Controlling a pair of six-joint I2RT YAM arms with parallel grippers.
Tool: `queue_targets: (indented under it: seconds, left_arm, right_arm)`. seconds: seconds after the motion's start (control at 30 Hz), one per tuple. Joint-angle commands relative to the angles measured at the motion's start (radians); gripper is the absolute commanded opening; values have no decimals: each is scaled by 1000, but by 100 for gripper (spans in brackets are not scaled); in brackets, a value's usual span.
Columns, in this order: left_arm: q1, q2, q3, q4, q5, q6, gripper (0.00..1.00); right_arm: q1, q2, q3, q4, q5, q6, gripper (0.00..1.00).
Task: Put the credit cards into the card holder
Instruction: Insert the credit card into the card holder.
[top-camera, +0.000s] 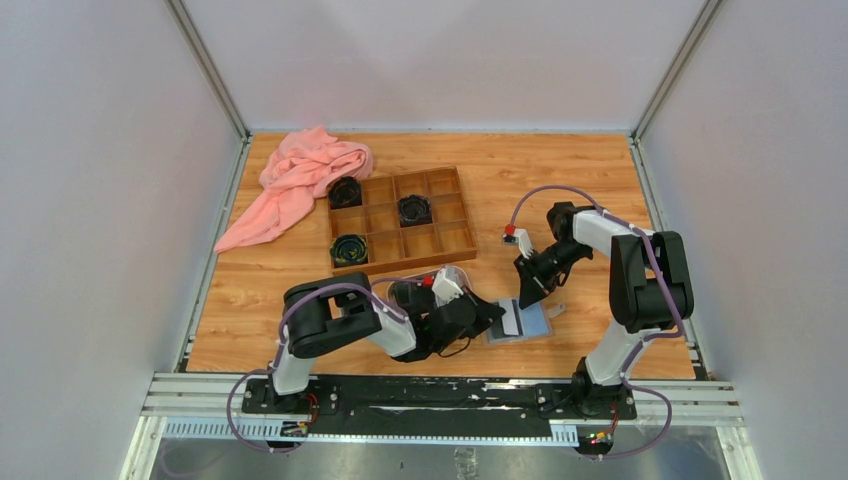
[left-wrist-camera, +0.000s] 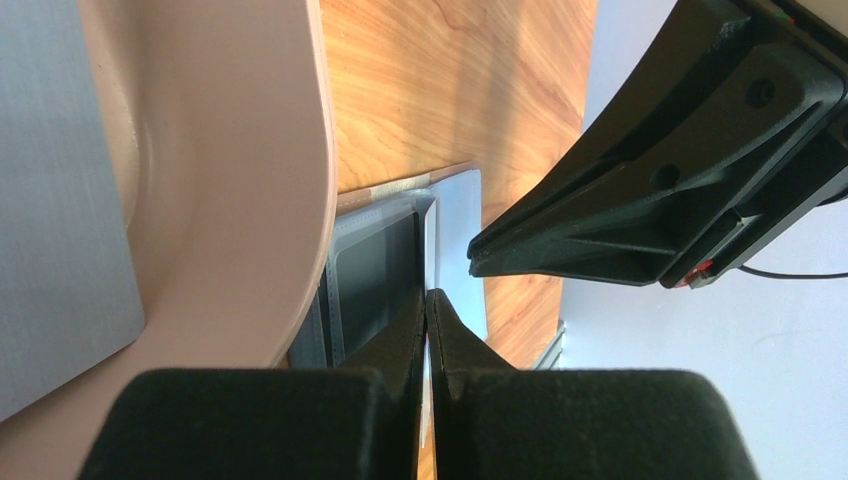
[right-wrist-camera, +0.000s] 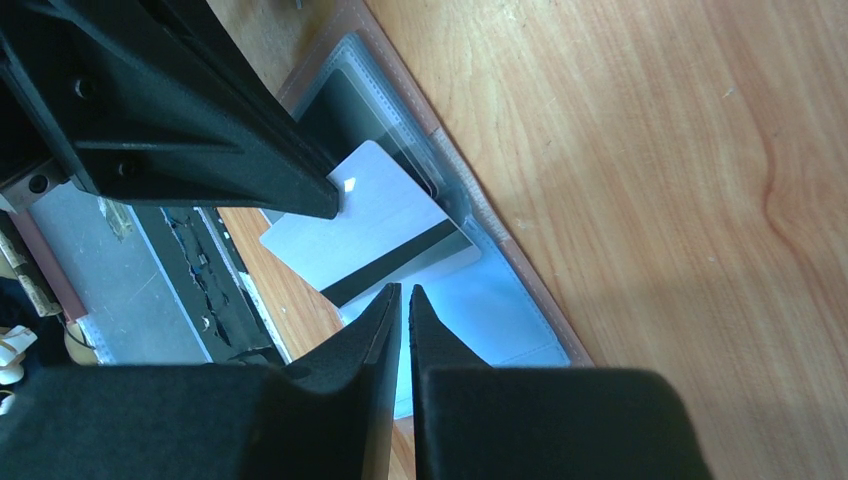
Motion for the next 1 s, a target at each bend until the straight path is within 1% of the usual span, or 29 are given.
queue_targets:
  seconds: [0.0, 0.1, 0.3, 0.5, 0.6, 0.7, 0.87, 0.97]
  left_arm:
    - [-31, 38, 18, -27, -28, -22, 0]
    - [-34, 52, 16, -27, -28, -35, 0]
    - [-36, 70, 23, -27, -28, -39, 0]
    - [-36, 73, 31, -25, -15, -30, 0]
    - [-35, 69, 30, -25, -2, -24, 0]
    - [-36, 68, 32, -25, 17, -19, 5]
    - [-37, 69, 39, -25, 52, -7, 16]
    - [-37, 66, 39, -25, 65, -4, 17]
  right_arm:
    - [15, -31, -13, -32, -25, -19, 11]
    - [16, -56, -14, -34, -32, -23, 12]
    - [14, -152, -29, -44, -66, -63, 18]
    - [14, -264, -50, -109, -154, -204, 18]
    - [12, -319, -57, -79, -142, -201, 18]
    - [12, -308, -64, -22, -94, -129, 19]
    - [12, -226, -56, -45, -71, -106, 18]
    - [12, -218, -56, -44, -74, -103, 18]
